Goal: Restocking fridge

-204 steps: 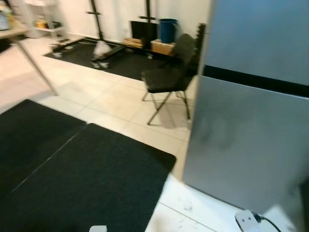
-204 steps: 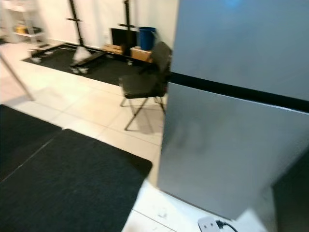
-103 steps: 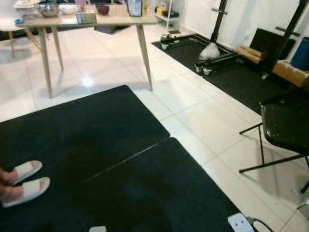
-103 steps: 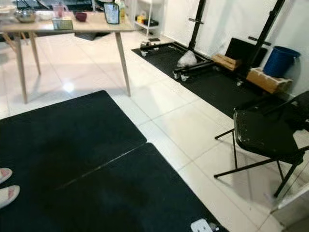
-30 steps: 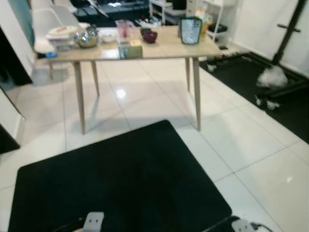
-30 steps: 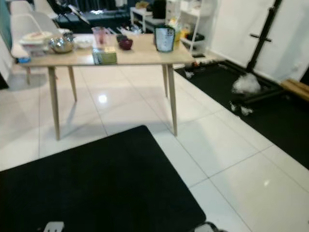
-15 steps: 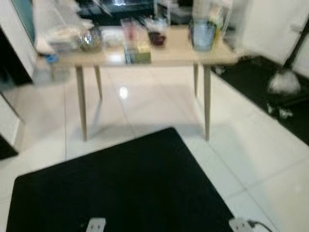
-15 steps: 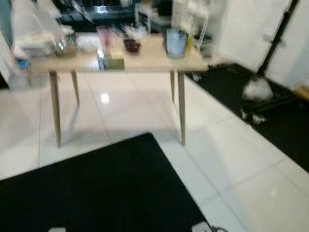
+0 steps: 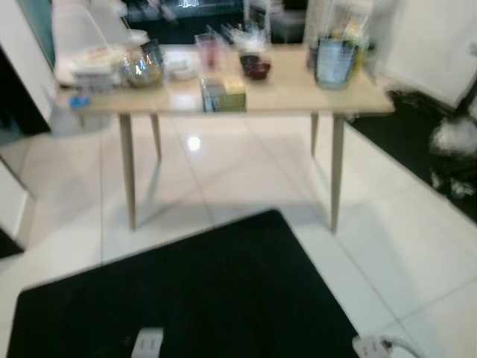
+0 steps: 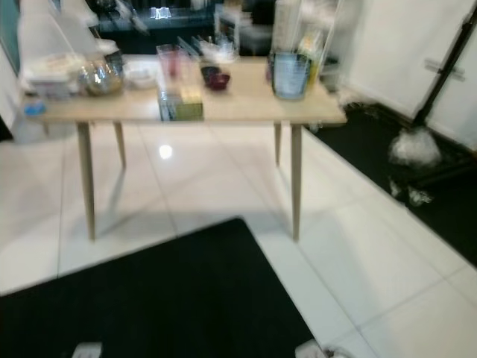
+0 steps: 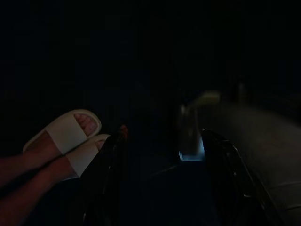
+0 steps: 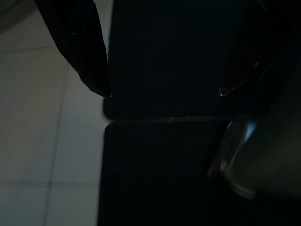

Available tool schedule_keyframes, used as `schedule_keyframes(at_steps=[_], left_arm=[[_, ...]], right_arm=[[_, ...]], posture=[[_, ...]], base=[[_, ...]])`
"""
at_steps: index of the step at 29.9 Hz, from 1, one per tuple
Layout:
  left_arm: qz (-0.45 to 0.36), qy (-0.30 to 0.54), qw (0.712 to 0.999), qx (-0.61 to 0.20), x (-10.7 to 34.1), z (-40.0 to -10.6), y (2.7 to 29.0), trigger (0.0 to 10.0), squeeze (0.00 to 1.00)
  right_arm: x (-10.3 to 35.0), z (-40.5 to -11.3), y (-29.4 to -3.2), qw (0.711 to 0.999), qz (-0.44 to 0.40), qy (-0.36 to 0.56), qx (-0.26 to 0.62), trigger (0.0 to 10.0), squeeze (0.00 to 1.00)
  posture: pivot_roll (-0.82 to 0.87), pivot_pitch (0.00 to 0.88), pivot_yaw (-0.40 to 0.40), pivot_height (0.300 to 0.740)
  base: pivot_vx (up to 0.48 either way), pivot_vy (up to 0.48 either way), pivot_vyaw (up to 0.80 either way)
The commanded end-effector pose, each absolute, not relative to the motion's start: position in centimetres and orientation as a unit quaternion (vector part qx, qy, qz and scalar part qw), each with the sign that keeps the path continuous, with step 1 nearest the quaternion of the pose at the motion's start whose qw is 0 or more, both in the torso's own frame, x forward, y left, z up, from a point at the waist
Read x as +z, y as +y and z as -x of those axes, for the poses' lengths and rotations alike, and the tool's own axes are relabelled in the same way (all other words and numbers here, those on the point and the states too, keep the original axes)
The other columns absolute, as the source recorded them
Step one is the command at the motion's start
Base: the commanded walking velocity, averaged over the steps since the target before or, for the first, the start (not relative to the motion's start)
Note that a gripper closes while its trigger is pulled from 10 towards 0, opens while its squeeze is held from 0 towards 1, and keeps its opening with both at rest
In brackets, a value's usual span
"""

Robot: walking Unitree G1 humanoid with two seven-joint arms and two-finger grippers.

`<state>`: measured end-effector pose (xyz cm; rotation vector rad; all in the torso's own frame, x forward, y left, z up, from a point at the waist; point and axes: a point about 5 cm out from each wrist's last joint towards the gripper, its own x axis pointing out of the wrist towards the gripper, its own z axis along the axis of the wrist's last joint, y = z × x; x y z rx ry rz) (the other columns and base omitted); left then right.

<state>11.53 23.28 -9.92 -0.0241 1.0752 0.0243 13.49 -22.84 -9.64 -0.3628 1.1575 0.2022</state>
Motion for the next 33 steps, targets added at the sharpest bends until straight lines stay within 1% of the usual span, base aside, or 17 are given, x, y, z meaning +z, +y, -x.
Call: schedule_keyframes(at_steps=[1,24,33], left_arm=[[0.015,0.520,0.854,0.010,-10.12,-11.04,23.07,10.0,0.00],[0.022,0.519,0.854,0.016,-10.15,-10.90,23.08,10.0,0.00],[0.023,0.517,0.855,0.017,-10.08,-11.06,23.18,10.0,0.00]], right_arm=[[-9.86,-13.20,-22.28,0.817,0.160,0.546,0.097,10.0,0.00],[-9.91,-13.36,-21.80,0.820,0.151,0.544,0.096,10.0,0.00],[-9.98,-13.36,-21.46,0.822,0.143,0.544,0.092,10.0,0.00]], posture=[[-0.02,0.000,-0.033,0.740],[-0.02,0.000,-0.027,0.740],[-0.03,0.000,-0.010,0.740]], base=[[0.364,0.000,0.00],[0.363,0.000,0.00],[0.364,0.000,0.00]])
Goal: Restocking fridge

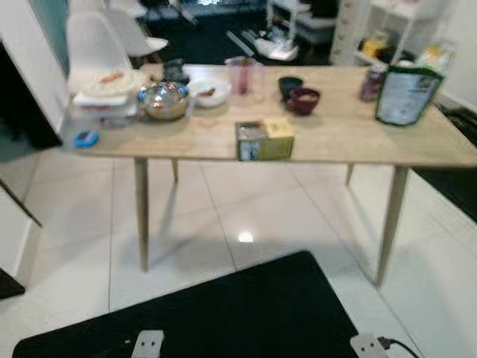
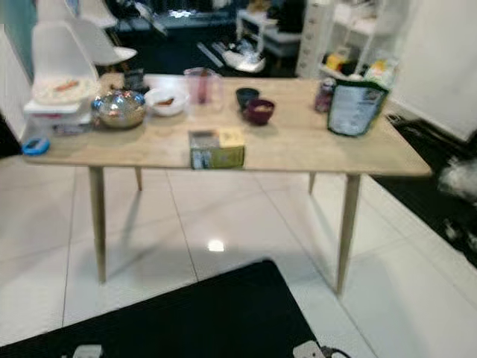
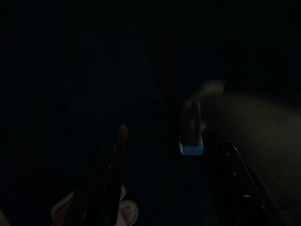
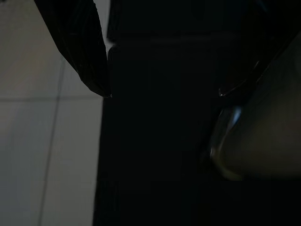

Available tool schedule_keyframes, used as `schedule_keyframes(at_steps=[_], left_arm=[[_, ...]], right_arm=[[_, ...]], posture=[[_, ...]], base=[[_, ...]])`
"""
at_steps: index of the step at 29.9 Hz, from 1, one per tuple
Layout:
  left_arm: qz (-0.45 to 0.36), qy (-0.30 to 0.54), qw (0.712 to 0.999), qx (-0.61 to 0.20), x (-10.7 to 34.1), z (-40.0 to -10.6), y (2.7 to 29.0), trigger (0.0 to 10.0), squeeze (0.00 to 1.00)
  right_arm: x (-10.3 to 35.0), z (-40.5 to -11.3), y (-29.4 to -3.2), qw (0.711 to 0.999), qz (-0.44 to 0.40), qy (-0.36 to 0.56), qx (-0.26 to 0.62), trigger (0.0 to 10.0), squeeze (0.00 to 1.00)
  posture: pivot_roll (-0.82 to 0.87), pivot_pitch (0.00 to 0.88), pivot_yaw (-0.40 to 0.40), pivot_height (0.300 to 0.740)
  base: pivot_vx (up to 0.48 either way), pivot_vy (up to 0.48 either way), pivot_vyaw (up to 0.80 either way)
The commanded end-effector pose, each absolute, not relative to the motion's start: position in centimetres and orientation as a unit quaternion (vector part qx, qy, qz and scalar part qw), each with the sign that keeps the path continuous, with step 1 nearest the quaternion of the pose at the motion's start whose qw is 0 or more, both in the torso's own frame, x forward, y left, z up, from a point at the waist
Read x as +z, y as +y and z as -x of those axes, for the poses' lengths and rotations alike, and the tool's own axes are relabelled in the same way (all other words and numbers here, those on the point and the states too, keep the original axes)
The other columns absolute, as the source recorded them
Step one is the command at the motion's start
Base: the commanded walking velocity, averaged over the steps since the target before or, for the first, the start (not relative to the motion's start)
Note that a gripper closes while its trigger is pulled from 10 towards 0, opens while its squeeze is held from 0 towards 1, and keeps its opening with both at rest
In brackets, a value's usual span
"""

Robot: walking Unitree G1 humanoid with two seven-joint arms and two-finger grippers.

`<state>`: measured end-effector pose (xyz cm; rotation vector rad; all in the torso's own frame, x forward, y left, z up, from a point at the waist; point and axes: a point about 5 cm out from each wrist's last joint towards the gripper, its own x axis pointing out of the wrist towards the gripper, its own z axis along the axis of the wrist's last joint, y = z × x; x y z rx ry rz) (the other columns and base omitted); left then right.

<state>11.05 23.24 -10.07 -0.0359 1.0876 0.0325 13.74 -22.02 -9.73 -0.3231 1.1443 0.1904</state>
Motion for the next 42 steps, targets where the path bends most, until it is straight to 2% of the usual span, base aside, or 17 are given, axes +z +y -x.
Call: schedule_keyframes(at_steps=[1,33,42], left_arm=[[0.023,0.517,0.856,0.017,-10.1,-11.1,23.2,10.0,0.00],[0.017,0.519,0.854,0.015,-10.0,-11.1,23.7,10.0,0.00],[0.016,0.520,0.854,0.012,-10.0,-11.1,23.5,10.0,0.00]], right_arm=[[-10.0,-13.4,-21.4,0.822,0.142,0.544,0.092,10.0,0.00],[-10.4,-12.7,-20.3,0.820,0.132,0.549,0.095,10.0,0.00],[-10.4,-12.8,-20.1,0.821,0.130,0.548,0.095,10.0,0.00]], posture=[[-0.03,0.000,-0.010,0.740],[-0.02,0.000,0.029,0.740],[-0.01,0.000,0.029,0.740]], base=[[0.364,0.000,0.00],[0.355,0.000,0.00],[0.000,0.000,0.00]])
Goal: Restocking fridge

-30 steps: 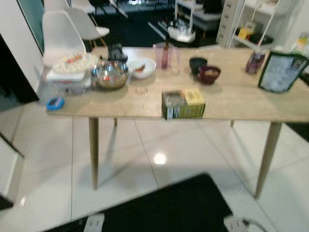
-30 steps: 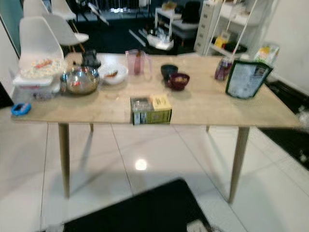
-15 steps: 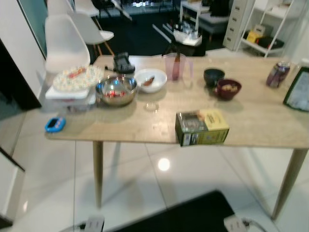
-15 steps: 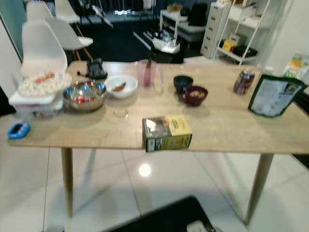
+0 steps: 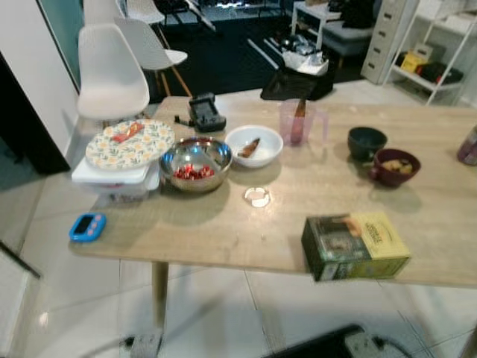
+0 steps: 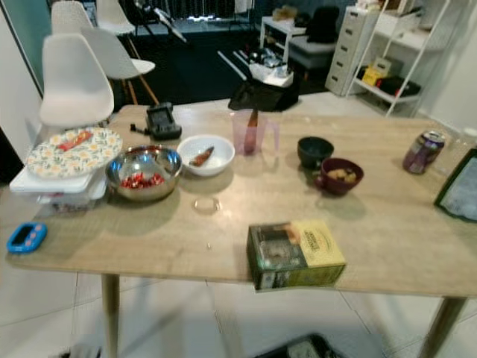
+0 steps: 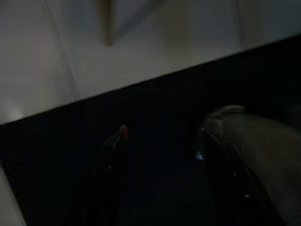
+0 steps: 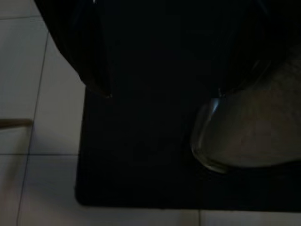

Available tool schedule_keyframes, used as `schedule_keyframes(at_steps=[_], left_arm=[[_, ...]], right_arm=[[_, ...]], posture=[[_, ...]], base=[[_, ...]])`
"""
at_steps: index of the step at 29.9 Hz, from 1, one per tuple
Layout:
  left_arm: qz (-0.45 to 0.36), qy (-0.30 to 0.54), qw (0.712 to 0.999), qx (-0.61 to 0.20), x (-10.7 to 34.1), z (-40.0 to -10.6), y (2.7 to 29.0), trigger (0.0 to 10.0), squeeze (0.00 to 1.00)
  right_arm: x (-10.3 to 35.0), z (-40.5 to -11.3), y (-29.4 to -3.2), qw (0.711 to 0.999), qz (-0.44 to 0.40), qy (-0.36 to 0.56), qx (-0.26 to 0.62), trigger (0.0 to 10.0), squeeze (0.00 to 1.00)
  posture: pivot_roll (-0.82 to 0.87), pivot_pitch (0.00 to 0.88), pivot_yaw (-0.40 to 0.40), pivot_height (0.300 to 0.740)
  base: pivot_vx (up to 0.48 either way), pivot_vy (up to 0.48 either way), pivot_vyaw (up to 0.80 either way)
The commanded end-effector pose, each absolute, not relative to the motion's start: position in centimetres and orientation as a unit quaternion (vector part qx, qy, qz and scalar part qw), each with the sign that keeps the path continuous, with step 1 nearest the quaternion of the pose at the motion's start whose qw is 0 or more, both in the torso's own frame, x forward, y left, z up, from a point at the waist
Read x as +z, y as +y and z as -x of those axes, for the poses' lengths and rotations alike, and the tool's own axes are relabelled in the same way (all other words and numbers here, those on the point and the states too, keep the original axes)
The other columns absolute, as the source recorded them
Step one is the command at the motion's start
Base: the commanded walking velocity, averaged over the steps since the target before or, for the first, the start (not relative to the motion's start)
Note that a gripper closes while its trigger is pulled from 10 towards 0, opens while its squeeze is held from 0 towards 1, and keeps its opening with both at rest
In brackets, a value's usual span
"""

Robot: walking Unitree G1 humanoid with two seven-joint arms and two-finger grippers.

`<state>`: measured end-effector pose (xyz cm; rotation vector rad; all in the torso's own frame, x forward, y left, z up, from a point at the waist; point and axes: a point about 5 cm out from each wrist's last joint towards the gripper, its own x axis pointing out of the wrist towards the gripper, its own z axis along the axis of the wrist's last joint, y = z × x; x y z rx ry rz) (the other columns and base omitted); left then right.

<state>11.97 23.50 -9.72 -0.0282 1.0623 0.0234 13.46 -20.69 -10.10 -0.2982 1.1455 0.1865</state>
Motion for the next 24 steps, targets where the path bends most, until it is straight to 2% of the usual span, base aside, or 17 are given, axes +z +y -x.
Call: schedule_keyframes(at_steps=[1,10,24], left_arm=[[0.017,0.523,0.852,0.006,-10.06,-10.99,23.39,10.0,0.00],[0.027,0.524,0.851,0.007,-10.16,-10.84,23.11,10.0,0.00],[0.034,0.524,0.851,0.011,-10.25,-10.74,22.84,10.0,0.00]], right_arm=[[-10.43,-12.76,-20.09,0.821,0.129,0.548,0.095,10.0,0.00],[-10.44,-12.73,-20.07,0.821,0.130,0.548,0.096,10.0,0.00],[-10.40,-12.82,-20.15,0.820,0.134,0.548,0.098,10.0,0.00]], posture=[[-0.01,0.000,0.028,0.740],[-0.01,0.000,0.023,0.740],[-0.01,0.000,0.014,0.740]], base=[[0.000,-0.454,0.00],[0.000,-0.423,0.00],[0.000,0.000,0.00]])
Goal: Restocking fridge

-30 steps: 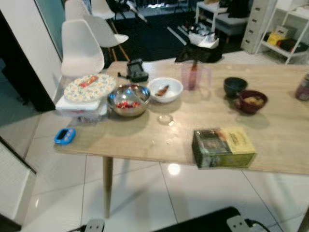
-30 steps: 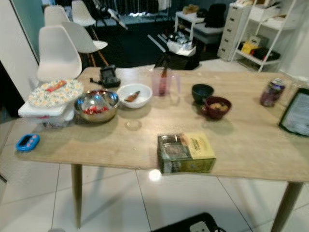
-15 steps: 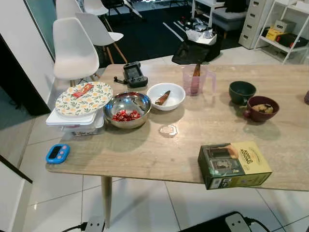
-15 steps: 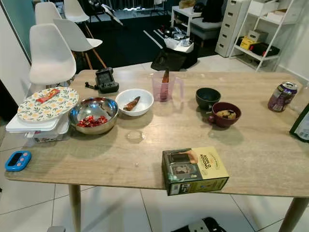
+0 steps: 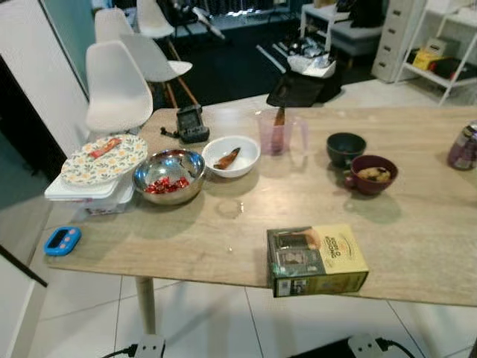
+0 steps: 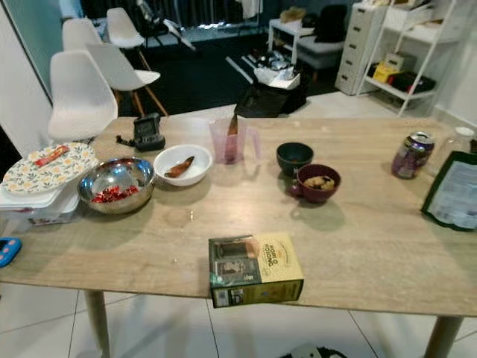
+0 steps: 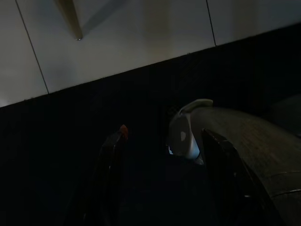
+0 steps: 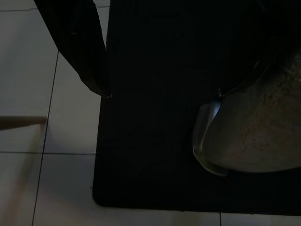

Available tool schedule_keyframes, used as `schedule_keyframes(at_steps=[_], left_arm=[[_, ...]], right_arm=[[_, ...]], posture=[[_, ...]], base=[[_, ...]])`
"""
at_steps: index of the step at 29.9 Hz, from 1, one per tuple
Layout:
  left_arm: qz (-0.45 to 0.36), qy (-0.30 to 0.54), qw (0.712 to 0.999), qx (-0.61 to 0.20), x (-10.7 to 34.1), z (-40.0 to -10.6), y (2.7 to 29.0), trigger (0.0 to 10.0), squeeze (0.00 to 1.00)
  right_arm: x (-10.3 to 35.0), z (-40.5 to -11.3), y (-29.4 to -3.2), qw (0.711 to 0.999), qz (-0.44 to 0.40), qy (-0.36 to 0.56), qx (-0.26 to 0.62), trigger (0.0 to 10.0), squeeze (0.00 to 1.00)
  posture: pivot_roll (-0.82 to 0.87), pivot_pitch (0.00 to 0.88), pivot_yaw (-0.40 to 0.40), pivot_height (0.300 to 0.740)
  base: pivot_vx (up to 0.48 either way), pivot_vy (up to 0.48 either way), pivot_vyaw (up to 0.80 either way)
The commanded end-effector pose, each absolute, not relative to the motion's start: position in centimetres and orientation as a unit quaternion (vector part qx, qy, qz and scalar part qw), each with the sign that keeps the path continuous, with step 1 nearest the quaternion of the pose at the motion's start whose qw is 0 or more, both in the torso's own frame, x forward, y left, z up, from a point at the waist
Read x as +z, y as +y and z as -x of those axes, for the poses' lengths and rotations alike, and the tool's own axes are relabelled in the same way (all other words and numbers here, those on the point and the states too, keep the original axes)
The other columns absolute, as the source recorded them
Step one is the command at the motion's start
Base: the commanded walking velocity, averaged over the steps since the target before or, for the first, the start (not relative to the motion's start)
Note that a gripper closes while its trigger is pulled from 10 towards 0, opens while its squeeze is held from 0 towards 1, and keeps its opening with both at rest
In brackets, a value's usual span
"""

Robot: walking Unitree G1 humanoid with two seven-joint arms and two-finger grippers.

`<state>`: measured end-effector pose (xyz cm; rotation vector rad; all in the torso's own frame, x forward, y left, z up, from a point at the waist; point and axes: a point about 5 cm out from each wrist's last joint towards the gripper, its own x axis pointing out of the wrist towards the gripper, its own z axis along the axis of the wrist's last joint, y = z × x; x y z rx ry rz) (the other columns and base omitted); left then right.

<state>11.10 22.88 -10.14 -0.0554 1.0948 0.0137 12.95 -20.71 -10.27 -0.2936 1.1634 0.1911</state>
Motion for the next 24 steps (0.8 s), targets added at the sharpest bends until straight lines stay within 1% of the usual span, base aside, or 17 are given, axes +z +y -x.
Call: schedule_keyframes(at_steps=[1,8,20,24], left_arm=[[0.035,0.524,0.851,0.009,-10.26,-10.75,22.81,10.0,0.00],[0.035,0.526,0.850,0.003,-10.30,-10.70,22.66,10.0,0.00],[0.039,0.527,0.849,-0.003,-10.34,-10.70,22.45,10.0,0.00],[0.039,0.527,0.849,0.004,-10.33,-10.77,22.49,10.0,0.00]], right_arm=[[-10.40,-12.83,-20.15,0.820,0.134,0.548,0.098,10.0,0.00],[-10.39,-12.81,-20.27,0.819,0.136,0.549,0.098,10.0,0.00],[-10.34,-12.87,-20.47,0.819,0.138,0.549,0.097,10.0,0.00],[-10.31,-12.98,-20.42,0.819,0.137,0.548,0.097,10.0,0.00]], posture=[[-0.01,0.000,0.014,0.740],[-0.01,0.000,0.011,0.740],[-0.01,0.000,0.009,0.740],[-0.01,0.000,0.011,0.740]], base=[[0.000,0.000,0.00],[0.000,0.000,0.00],[0.000,-0.437,0.00],[0.000,0.000,0.00]])
